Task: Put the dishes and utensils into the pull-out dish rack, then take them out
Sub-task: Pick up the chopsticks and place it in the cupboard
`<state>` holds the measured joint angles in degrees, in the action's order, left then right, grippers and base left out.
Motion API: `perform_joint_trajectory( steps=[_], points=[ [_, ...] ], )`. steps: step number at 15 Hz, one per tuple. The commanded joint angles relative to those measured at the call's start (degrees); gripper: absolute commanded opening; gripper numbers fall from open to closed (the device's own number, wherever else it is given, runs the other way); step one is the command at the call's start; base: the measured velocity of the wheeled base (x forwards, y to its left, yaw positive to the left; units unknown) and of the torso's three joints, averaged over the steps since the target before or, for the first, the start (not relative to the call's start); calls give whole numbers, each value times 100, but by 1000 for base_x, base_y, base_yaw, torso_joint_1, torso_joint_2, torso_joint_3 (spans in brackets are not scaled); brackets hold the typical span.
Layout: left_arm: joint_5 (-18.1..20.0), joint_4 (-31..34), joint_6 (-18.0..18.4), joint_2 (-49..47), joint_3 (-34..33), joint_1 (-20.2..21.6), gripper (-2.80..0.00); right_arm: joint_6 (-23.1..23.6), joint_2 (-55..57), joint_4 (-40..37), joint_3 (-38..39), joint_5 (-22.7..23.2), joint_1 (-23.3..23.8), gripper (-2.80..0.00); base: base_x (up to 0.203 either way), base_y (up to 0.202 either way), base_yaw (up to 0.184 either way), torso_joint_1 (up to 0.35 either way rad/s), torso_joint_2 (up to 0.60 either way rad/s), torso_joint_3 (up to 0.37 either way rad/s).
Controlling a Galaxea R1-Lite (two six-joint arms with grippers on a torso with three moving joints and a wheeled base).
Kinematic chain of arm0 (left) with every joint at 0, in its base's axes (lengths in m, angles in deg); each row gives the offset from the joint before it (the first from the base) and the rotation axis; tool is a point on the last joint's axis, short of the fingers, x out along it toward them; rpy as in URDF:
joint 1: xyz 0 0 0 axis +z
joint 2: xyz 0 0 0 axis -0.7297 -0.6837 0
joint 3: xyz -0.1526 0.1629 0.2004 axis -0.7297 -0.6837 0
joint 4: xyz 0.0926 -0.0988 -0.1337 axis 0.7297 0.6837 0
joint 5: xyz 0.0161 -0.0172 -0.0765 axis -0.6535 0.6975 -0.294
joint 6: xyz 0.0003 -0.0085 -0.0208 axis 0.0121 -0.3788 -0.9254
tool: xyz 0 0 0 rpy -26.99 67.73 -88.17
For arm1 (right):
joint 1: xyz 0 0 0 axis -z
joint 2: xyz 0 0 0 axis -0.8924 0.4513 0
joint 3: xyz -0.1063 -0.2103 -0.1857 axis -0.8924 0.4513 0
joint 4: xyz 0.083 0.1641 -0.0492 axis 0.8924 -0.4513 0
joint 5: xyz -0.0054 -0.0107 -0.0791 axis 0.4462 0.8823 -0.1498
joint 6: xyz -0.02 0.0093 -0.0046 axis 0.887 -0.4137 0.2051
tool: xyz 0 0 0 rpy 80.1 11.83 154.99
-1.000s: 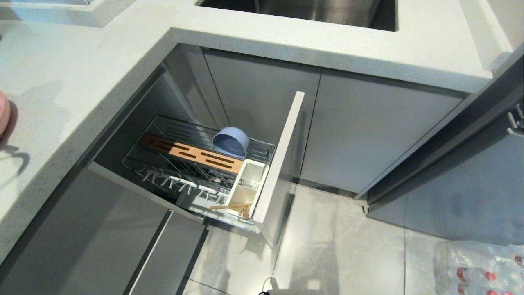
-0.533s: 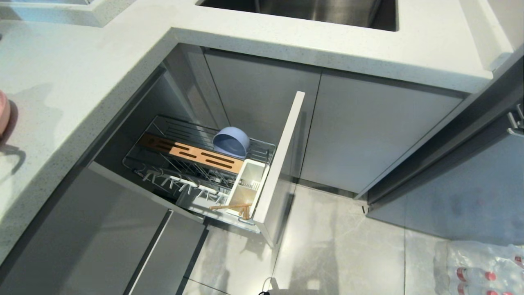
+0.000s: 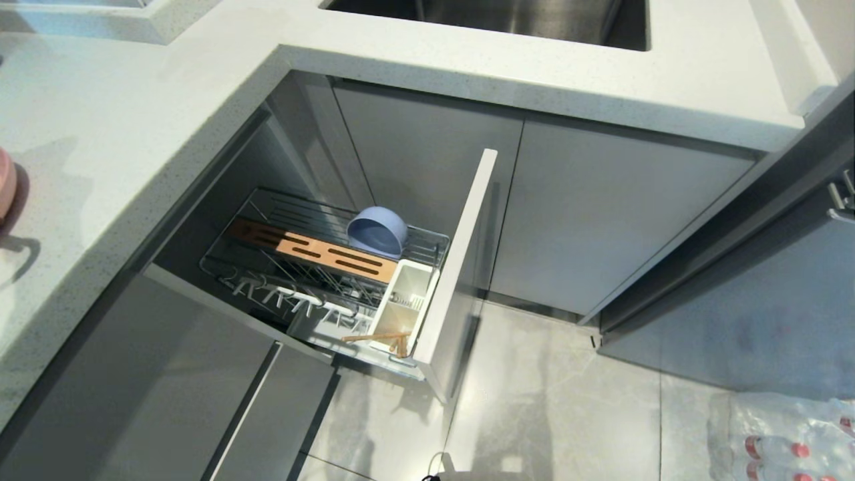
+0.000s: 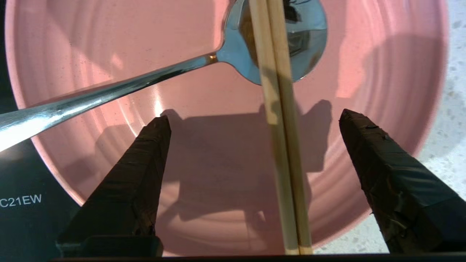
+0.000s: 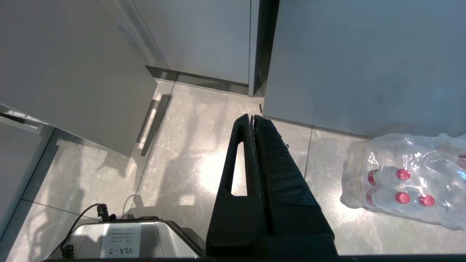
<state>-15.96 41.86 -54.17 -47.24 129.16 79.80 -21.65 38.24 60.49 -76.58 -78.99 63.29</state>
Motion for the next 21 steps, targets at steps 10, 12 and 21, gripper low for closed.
perform_joint_trajectory(
  steps=[10,12,21],
  points=[
    [7,18,-15,-75,-78,-3,0,-4,5,4,0,0,-2,-280,0,0,0,0,0,0],
    [7,18,-15,-66,-104,-7,-280,-4,0,4,0,0,1,-280,0,0,0,0,0,0],
    [7,18,-23,19,-113,-16,-280,-4,0,4,0,0,-1,-280,0,0,0,0,0,0]
  ],
)
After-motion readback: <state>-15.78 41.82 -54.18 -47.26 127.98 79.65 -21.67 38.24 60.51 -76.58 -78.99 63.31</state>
